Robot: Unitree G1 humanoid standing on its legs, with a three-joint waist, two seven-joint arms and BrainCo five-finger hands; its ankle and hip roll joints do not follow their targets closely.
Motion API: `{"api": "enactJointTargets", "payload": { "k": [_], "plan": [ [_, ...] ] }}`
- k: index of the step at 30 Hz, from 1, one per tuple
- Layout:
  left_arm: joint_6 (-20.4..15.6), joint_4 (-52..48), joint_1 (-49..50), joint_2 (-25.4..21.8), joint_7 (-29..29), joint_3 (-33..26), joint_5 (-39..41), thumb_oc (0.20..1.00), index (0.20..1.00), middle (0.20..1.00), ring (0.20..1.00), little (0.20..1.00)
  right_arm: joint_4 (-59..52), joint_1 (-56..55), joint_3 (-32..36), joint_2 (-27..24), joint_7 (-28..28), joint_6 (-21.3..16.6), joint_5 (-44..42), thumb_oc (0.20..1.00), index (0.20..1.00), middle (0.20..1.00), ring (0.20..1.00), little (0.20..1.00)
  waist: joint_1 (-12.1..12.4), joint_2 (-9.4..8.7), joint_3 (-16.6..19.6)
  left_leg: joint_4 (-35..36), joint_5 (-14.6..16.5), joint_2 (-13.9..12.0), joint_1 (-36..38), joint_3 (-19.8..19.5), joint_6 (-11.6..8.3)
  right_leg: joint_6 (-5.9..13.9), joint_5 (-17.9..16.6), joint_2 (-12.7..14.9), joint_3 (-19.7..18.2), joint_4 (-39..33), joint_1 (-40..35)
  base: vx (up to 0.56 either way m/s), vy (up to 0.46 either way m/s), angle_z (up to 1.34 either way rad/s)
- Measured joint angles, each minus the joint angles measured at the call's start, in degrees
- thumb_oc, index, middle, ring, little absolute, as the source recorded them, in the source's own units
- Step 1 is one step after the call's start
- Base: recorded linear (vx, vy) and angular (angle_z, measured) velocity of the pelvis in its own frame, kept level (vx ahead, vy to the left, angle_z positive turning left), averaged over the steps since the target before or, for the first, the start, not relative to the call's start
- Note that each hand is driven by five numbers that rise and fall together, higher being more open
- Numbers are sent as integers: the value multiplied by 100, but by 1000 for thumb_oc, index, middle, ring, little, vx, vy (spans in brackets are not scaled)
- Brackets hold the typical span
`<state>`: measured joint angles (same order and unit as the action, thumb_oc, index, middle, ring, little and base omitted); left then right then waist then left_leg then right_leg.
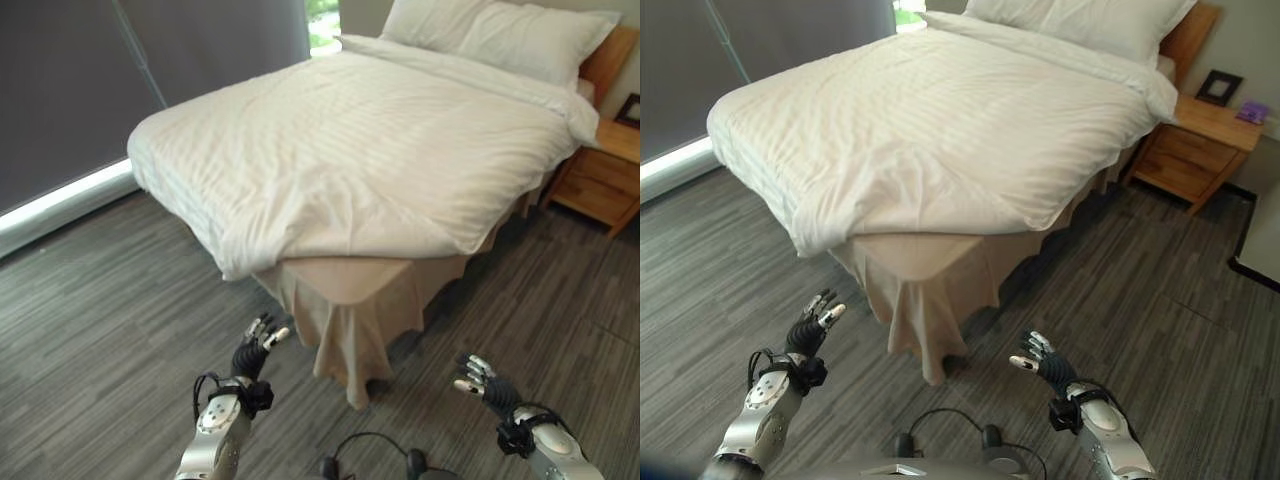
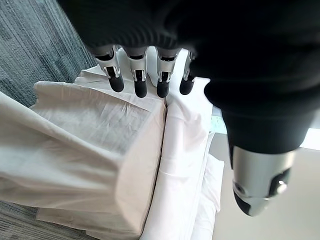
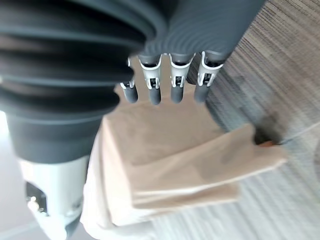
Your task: Making the bed.
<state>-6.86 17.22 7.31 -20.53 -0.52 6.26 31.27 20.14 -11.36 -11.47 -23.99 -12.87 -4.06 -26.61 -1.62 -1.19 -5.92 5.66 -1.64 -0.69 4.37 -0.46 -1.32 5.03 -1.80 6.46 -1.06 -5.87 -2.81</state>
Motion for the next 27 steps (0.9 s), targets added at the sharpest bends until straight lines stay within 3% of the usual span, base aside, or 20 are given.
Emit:
{"api": "enactJointTargets", "payload": {
  "k": [1, 2, 3, 5, 7, 8, 9, 12, 15, 19, 21, 22, 24, 27],
  "plan": [
    [0, -25, 3, -15, 0, -10, 0, 1000, 1000, 1000, 1000, 1000, 12, -17, -10, 46, 0, 1, -46, 1000, 1000, 1000, 1000, 1000, 0, -5, 2, 0, 3, -1, 33, 8, 10, 20, -13, -4, -13, -3, -31, 37, 47, -9],
    [-1, -192, 164, -8, -33, 3, -2, 1000, 1000, 1000, 1000, 1000, 66, -17, -21, 58, -4, 1, -47, 1000, 1000, 1000, 1000, 1000, 8, 108, 259, 1, 37, -247, 169, 50, -57, -1, 27, -225, -34, -8, -144, 53, 47, -3],
    [-2, -185, 161, 10, -3, -58, -2, 1000, 1000, 1000, 1000, 1000, 78, -62, 66, 94, 26, -3, -95, 1000, 1000, 1000, 1000, 1000, 18, 104, 256, 0, 28, -248, 170, 89, -77, -8, 33, -203, 18, -8, -144, 63, 59, 6],
    [-14, -157, 164, 190, 192, -752, 5, 1000, 1000, 1000, 1000, 1000, 144, -222, 1022, 487, 353, -62, -370, 1000, 1000, 1000, 1000, 1000, 36, 100, 253, 0, 24, -244, 168, 112, -96, -34, 62, -172, 123, -9, -138, 94, 89, 6],
    [-45, -84, 162, 175, 321, -1395, 4, 1000, 1000, 1000, 1000, 1000, 307, -194, 1462, 259, 499, -70, -370, 1000, 1000, 1000, 1000, 1000, 71, 78, 238, 0, 52, -212, 156, 141, -106, -30, 67, -125, 136, -8, -125, 67, 53, -4],
    [-74, -77, 202, 170, 343, -1477, 4, 1000, 1000, 1000, 1000, 1000, 319, -207, 1606, 242, 508, -105, -361, 1000, 1000, 1000, 1000, 1000, 98, -24, 230, 0, 58, -196, 106, 145, -96, -26, 69, -103, 149, -11, -63, 72, 43, -5],
    [-88, -77, 258, 170, 342, -1496, 5, 1000, 1000, 1000, 1000, 1000, 326, -192, 1621, 234, 516, -132, -335, 1000, 1000, 1000, 1000, 1000, 148, 9, 274, -1, 57, -196, 82, 186, -99, -22, 62, -95, 148, -10, -7, 71, 27, -24],
    [-82, -70, 399, 168, 306, -1494, 7, 1000, 1000, 1000, 1000, 1000, 375, -102, 1542, 142, 523, -123, -64, 1000, 1000, 1000, 1000, 1000, 307, -119, 231, 0, 61, -215, 59, 308, -137, 26, 2, -67, 243, -9, 45, 30, 8, -19],
    [-43, -71, 423, 152, 202, -1485, 5, 1000, 1000, 1000, 1000, 1000, 562, 148, 1493, -265, 504, -93, 368, 1000, 1000, 1000, 1000, 1000, 391, -302, 221, 1, 43, -224, 47, 273, -118, 33, -11, -72, 293, -9, 22, 43, -1, 7],
    [-37, -87, 413, 8, 71, -1391, 6, 1000, 1000, 1000, 1000, 1000, 970, 759, 1129, -1199, 477, -108, 933, 1000, 1000, 1000, 1000, 1000, 429, -405, 197, 0, 33, -209, -31, 131, -108, 60, 9, -48, 440, -9, 3, 8, 5, 20],
    [-34, -136, 419, -99, 0, -1202, 11, 1000, 1000, 1000, 1000, 1000, 1447, 1310, 808, -1865, 501, -105, 1336, 1000, 1000, 1000, 1000, 1000, 536, -431, 185, -2, 37, -186, -112, 38, -116, 68, 14, -23, 554, -1, 14, -100, 13, 37],
    [-26, -275, 389, -306, -52, -854, 11, 1000, 1000, 1000, 1000, 1000, 2201, 2217, 418, -2455, 639, -14, 1684, 1000, 1000, 1000, 1000, 1000, 558, -442, 162, -6, -82, -148, -350, -189, -120, 95, 17, 16, 771, -8, 150, -146, -5, 51],
    [-26, -407, 453, -335, -87, -772, 20, 1000, 1000, 1000, 1000, 1000, 2274, 2806, 284, -2564, 710, -4, 1787, 1000, 1000, 1000, 1000, 1000, 678, -441, 100, -15, -144, -149, -552, -204, -95, 67, -42, 4, 805, -8, 324, -207, -22, 26],
    [-36, -586, 456, -472, -99, -503, 247, 1000, 1000, 1000, 1000, 1000, 3494, 5481, -1675, -3059, 815, 61, 2012, 1000, 1000, 1000, 1000, 1000, 691, -346, -57, -209, -297, -93, -1291, -373, -126, 44, -238, 19, 951, 20, 959, -126, -3, 24]
  ]
}}
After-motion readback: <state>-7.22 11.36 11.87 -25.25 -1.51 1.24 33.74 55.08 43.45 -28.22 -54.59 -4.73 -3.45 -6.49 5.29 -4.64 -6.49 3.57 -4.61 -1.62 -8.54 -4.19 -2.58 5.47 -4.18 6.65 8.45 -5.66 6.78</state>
